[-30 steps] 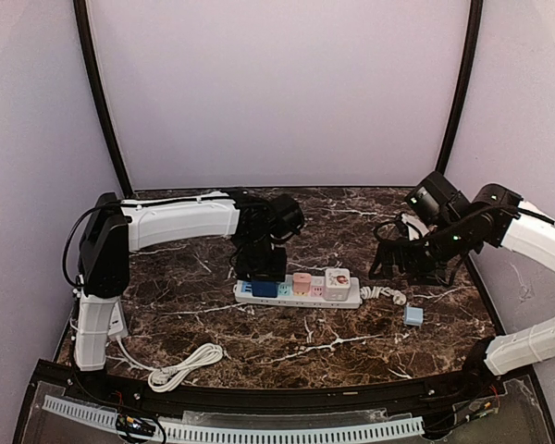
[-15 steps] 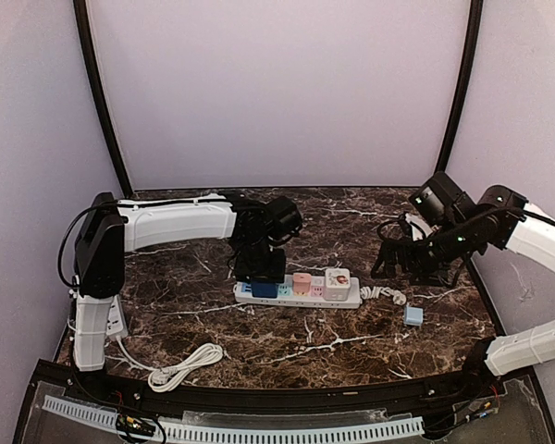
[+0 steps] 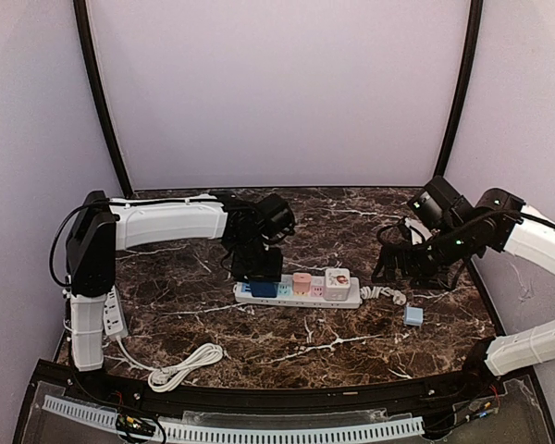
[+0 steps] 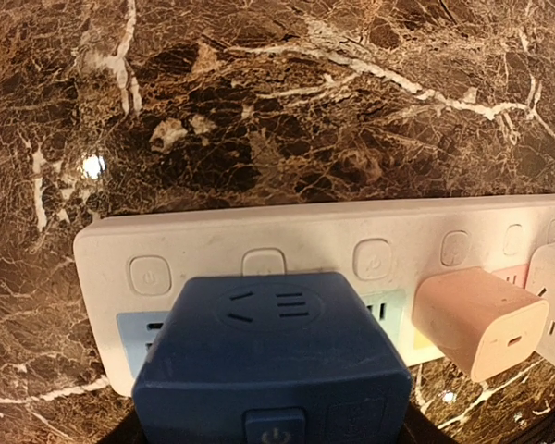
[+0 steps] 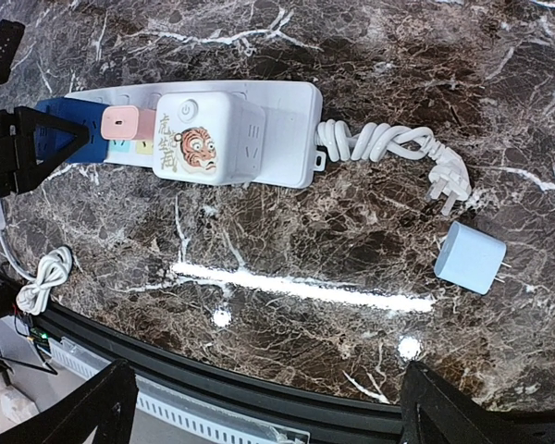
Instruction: Insert the plug
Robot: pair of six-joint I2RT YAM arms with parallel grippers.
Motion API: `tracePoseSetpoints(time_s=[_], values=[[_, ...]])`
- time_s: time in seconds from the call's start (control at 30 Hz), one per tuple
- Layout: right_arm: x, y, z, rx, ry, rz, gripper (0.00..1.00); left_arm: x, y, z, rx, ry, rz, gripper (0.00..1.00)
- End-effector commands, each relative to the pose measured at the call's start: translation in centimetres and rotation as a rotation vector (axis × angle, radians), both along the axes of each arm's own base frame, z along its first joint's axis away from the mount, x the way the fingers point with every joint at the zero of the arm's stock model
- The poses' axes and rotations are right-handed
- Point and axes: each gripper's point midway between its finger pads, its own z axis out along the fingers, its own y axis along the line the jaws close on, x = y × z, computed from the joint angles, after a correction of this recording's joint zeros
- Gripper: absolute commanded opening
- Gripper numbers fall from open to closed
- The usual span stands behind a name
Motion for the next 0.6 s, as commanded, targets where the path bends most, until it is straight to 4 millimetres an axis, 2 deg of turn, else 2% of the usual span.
tracePoseSetpoints(time_s=[0.0, 0.1, 0.17, 0.27, 0.4, 0.57], values=[[0.3, -0.3, 0.1, 0.005, -0.019, -0.021, 0.99, -2.5, 2.1, -8.6, 0.087, 0.208, 0.035, 0.01], [0.3, -0.3, -0.1, 0.001, -0.015, -0.020, 0.99, -2.4, 2.3, -8.4, 0.144, 0.212, -0.020, 0.01], [0.4, -0.2, 0.0, -0.001, -0.016, -0.017, 0.99, -1.6, 2.6, -8.2, 0.184, 0.179, -0.047, 0.01], [0.6, -0.1, 0.2, -0.003, -0.023, -0.014, 0.99, -1.8, 3.7, -8.2, 0.255, 0.191, -0.048, 0.01], [0.8, 0.0, 0.2, -0.008, -0.023, -0.011, 0.99, -3.1, 4.6, -9.5, 0.284, 0.243, 0.024, 0.01], [1.0, 0.3, 0.4, -0.007, -0.025, -0.006, 0.99, -3.9, 4.1, -11.0, 0.275, 0.283, 0.056, 0.01]])
